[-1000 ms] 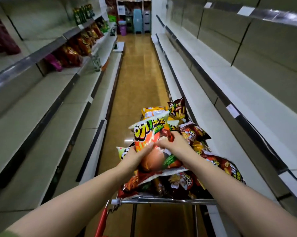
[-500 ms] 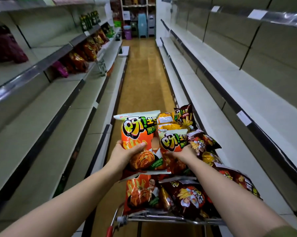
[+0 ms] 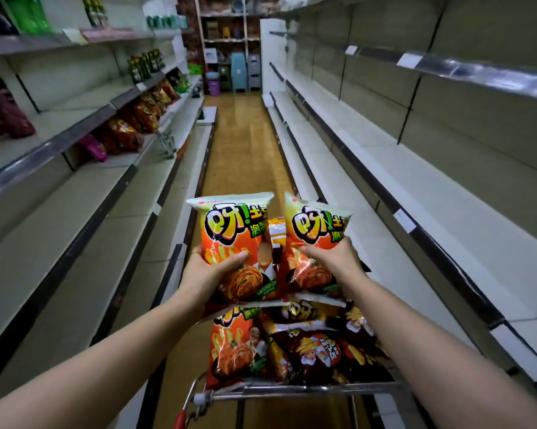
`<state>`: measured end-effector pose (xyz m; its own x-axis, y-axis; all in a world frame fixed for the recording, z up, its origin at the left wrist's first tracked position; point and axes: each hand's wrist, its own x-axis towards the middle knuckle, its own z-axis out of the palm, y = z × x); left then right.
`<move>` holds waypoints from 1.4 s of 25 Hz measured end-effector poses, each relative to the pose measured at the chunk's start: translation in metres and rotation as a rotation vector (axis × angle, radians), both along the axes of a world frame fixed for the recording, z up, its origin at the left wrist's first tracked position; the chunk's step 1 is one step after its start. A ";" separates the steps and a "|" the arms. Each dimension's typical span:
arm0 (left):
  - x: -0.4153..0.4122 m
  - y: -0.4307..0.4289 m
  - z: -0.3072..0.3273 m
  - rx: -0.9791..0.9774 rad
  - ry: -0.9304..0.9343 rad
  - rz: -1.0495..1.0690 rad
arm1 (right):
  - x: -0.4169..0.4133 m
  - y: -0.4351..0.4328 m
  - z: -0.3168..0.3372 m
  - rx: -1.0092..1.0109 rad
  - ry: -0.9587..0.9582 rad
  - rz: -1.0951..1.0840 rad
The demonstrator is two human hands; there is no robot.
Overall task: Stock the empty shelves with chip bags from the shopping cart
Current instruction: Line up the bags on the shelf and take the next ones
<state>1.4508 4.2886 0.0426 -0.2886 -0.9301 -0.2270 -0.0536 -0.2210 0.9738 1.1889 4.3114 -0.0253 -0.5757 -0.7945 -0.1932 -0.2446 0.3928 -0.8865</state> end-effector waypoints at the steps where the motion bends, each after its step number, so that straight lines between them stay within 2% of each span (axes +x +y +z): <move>1: -0.005 0.005 0.010 -0.020 0.009 -0.010 | -0.010 0.012 0.019 -0.054 0.011 0.005; 6: -0.037 0.036 0.065 -0.102 0.091 -0.125 | -0.020 0.106 0.137 -0.178 0.127 -0.040; 12: -0.092 0.084 0.123 -0.254 0.187 -0.220 | -0.040 0.206 0.213 -0.235 0.283 -0.121; 15: -0.126 0.109 0.149 -0.264 0.261 -0.303 | -0.037 0.249 0.249 -0.268 0.369 -0.187; 20: -0.190 0.144 0.207 -0.324 0.337 -0.537 | -0.039 0.324 0.308 -0.254 0.591 -0.396; 28: -0.319 0.177 0.279 -0.213 0.217 -1.085 | -0.093 0.393 0.354 -0.162 0.610 -0.755; 32: -0.389 0.195 0.290 -0.120 0.178 -1.284 | -0.118 0.411 0.368 -0.040 0.598 -0.946; 35: -0.452 0.201 0.290 -0.128 0.172 -1.401 | -0.144 0.415 0.368 0.032 0.604 -1.041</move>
